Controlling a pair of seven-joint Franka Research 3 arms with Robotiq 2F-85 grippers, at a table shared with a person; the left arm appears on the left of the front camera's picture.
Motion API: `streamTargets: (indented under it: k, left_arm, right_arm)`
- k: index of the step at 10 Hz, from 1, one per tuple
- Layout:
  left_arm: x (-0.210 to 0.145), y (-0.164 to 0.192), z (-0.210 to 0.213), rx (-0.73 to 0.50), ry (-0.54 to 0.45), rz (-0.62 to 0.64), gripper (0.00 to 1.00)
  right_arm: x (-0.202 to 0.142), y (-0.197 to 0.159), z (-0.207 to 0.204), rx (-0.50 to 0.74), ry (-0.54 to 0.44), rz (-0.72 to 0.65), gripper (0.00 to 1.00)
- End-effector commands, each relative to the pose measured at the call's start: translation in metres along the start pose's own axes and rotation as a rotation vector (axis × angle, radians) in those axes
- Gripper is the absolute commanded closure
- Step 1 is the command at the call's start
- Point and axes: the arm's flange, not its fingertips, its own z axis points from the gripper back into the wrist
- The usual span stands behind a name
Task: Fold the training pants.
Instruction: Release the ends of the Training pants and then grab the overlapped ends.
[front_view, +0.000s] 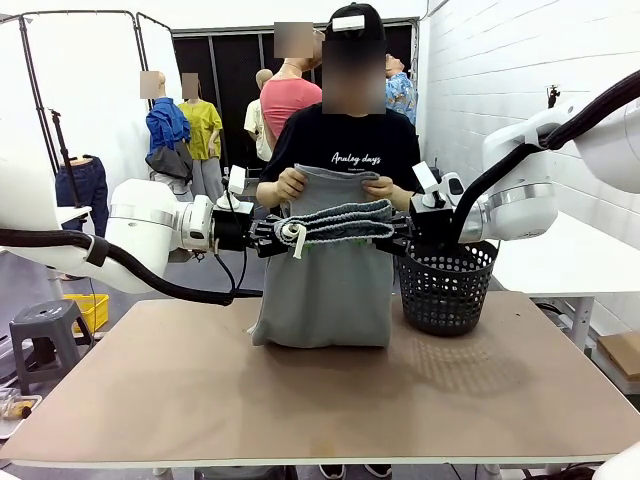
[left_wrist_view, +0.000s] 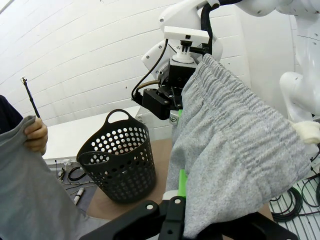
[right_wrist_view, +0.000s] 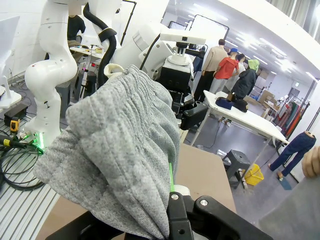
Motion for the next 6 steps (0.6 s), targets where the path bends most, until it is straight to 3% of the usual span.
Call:
streamTargets:
  k: [1,6]
  left_arm:
    - [0.0038,-0.0015,-0.0001,0.007,-0.001,-0.009,1.0]
    - [0.0038,-0.0015,-0.0001,0.007,-0.001,-0.009,1.0]
  right_arm:
    - [0.0012,0.0014,-0.0008,0.003,-0.002,0.001,1.0]
    - [0.0012,0.0014,-0.0008,0.003,-0.002,0.001,1.0]
